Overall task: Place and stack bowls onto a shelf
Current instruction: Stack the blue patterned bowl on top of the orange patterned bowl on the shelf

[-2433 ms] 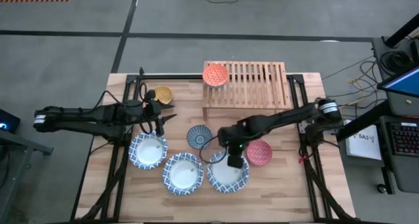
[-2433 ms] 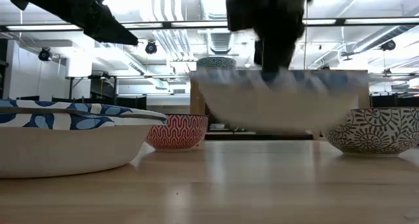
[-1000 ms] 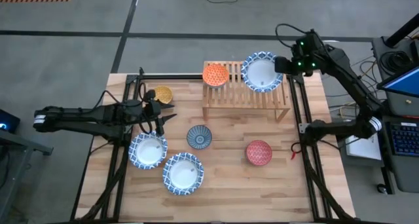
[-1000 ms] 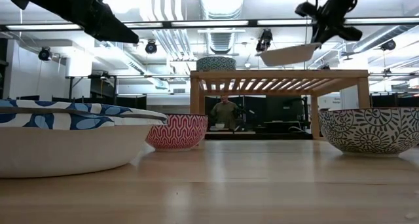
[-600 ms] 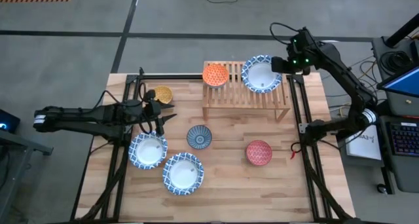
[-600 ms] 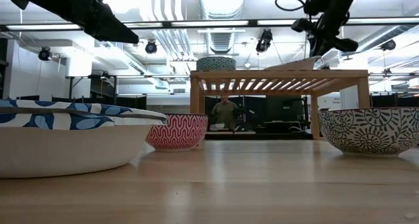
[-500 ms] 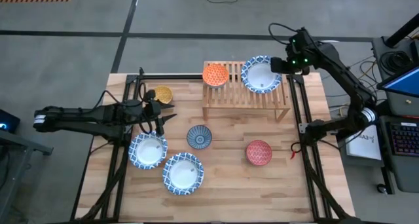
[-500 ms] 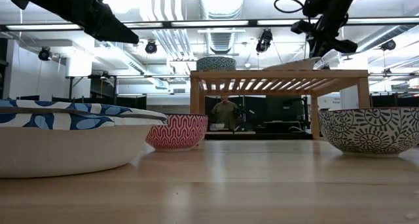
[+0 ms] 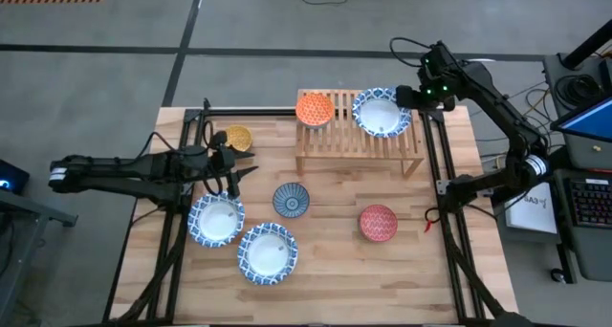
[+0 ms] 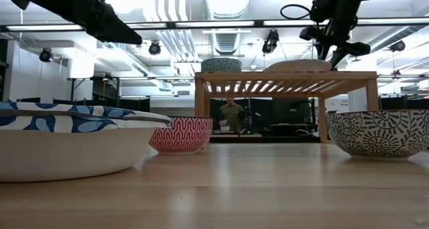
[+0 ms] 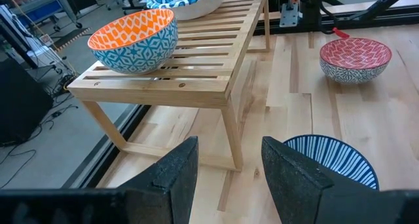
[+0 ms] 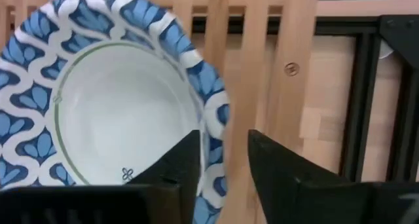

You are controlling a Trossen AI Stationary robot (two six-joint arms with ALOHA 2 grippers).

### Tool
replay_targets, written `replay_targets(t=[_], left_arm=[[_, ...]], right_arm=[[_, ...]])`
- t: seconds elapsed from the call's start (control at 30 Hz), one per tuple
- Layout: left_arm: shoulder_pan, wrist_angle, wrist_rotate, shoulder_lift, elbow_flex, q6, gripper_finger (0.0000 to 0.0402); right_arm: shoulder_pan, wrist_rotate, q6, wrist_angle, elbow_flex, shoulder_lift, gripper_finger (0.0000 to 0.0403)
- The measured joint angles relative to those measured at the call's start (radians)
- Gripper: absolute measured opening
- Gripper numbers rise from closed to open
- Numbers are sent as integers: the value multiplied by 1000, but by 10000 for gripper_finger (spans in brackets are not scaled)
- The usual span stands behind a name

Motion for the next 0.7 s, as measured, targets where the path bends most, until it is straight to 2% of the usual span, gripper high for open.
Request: replay_targets(t=[0.2,0.47,0.57,0.7], left_arm=[[0,0,0,0,0,0,151],[0,0,0,0,0,0,151],[0,0,0,0,0,0,151],[0,4,0,0,0,0,151]], right_arm=[[-1,-1,27,8,12,-2,164],[10,17,5,71,131,-43,171],[68,18,-13,128,153,-94,171],[224,18,-17,153,151,-164,171]])
